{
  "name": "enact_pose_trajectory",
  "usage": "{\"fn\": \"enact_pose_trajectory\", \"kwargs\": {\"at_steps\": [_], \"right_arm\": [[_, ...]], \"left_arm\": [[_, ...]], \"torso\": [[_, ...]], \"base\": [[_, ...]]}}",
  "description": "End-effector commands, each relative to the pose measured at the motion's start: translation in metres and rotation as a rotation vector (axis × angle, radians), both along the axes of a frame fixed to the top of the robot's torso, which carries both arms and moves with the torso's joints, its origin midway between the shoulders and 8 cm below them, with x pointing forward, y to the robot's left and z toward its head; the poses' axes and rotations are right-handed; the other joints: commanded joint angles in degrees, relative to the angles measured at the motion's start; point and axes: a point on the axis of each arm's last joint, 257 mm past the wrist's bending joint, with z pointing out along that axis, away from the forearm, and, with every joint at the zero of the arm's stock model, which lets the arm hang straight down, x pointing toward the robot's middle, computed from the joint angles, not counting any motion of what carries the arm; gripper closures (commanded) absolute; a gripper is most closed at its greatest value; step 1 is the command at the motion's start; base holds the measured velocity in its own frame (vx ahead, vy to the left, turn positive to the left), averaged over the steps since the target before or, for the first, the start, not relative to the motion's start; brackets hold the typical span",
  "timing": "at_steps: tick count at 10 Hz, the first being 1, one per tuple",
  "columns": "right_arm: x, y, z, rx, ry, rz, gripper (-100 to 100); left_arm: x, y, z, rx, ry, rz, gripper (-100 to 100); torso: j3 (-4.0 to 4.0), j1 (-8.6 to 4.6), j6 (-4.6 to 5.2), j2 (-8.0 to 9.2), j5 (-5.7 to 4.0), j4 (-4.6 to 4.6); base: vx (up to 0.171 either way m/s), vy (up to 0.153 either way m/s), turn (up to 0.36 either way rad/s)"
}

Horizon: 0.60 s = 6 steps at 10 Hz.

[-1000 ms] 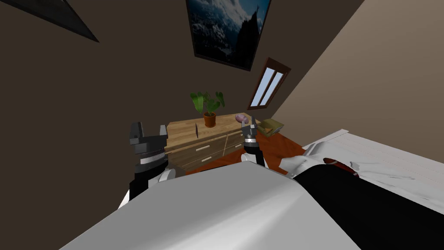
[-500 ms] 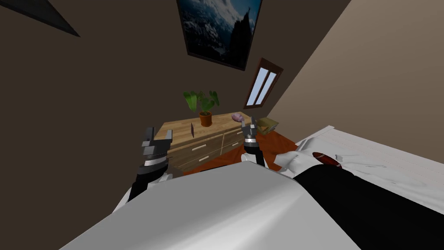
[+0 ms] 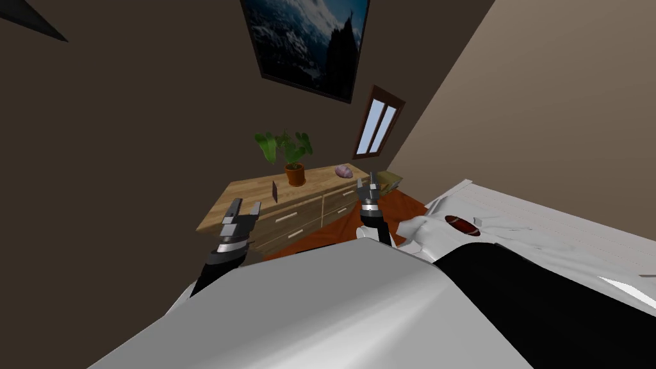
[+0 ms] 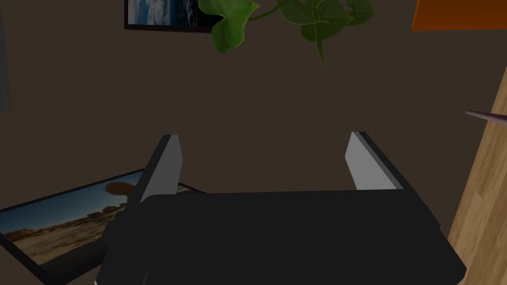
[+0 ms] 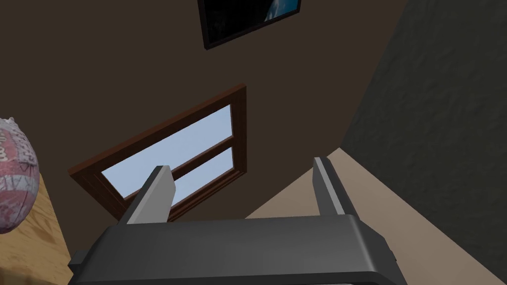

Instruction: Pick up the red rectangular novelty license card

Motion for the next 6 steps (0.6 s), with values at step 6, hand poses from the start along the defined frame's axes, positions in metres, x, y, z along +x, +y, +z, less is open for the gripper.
{"fn": "enact_pose_trajectory", "kwargs": {"at_steps": [6], "right_arm": [[0.000, 0.000, 0.000, 0.000, 0.000, 0.000, 0]], "left_arm": [[-0.019, 0.018, -0.087, 0.085, 0.208, -0.081, -100]], "torso": [[0.01, -0.16, -0.01, 0.01, -0.04, 0.00]], "base": [[-0.057, -0.098, -0.134]]}}
